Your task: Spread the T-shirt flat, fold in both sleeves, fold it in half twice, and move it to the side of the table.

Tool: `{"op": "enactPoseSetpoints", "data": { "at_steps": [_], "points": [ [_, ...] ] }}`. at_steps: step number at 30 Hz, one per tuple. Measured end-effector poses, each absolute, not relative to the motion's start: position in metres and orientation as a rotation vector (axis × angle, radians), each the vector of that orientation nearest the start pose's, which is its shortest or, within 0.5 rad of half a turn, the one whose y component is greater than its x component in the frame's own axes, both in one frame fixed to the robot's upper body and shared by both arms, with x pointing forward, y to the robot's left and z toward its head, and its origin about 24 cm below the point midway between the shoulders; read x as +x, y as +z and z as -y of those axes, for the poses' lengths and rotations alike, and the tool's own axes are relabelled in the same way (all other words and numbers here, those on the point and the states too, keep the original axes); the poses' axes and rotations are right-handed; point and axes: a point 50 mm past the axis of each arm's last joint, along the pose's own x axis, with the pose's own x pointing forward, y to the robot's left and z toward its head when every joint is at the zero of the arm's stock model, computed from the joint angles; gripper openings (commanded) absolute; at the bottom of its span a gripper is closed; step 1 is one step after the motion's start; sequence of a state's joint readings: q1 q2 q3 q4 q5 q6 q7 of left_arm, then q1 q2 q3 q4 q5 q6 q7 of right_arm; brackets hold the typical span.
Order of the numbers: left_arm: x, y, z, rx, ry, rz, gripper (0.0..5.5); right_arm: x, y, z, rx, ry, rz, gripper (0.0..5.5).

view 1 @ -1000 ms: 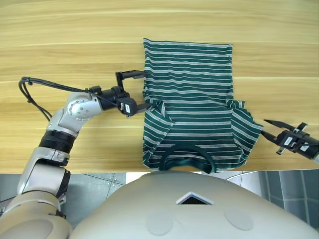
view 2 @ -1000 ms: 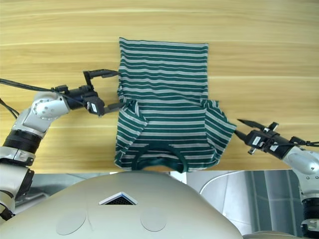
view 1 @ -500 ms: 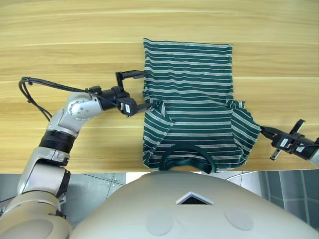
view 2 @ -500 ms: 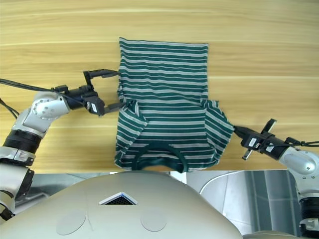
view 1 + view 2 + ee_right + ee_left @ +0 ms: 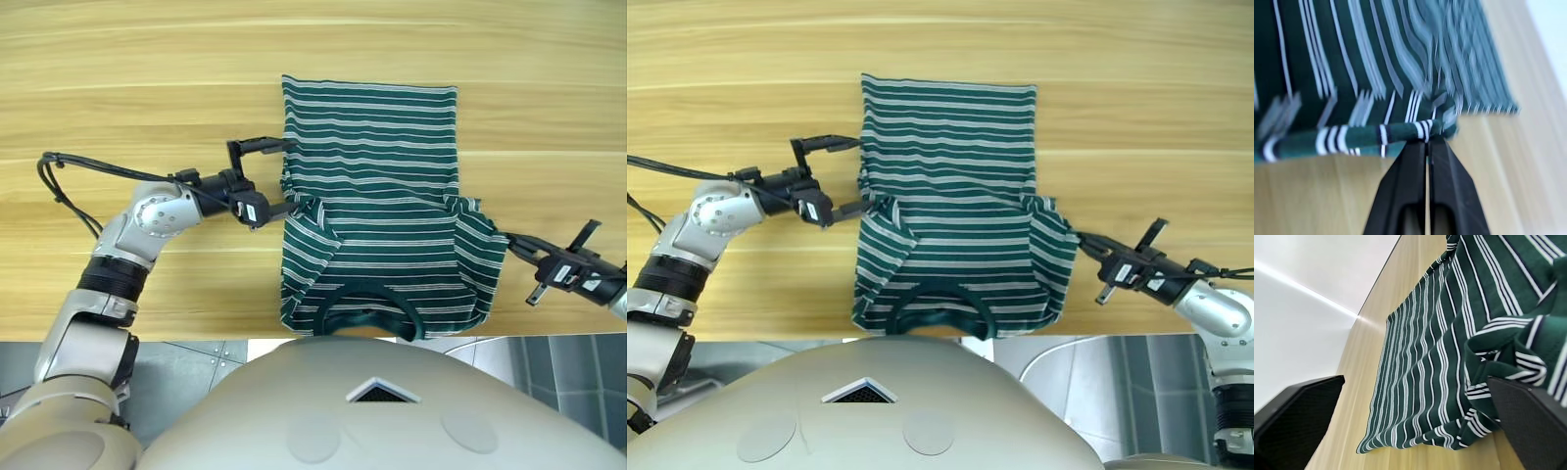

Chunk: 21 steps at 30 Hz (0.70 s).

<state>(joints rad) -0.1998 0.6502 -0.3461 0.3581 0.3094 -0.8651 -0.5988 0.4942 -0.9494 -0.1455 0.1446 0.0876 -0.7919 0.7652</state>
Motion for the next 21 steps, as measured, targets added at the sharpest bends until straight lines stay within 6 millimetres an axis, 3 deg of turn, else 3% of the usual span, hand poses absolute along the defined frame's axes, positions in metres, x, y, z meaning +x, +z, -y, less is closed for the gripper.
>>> {"op": "enactPoseSetpoints", "data": {
  "at_steps": [2,14,21],
  "points": [
    [0.235,0.042,-0.168,1.018,-1.202,0.301,5.40,0.134,0.067,0.297,-0.877,0.958,-0.132,0.04],
    [0.235,0.039,-0.166,1.015,-1.205,0.297,5.40,0.156,0.035,0.242,-0.826,1.170,-0.097,0.04],
    [0.235,0.039,-0.166,1.014,-1.206,0.297,5.40,0.167,0.026,0.227,-0.815,1.198,-0.087,0.04]
  ]
}}
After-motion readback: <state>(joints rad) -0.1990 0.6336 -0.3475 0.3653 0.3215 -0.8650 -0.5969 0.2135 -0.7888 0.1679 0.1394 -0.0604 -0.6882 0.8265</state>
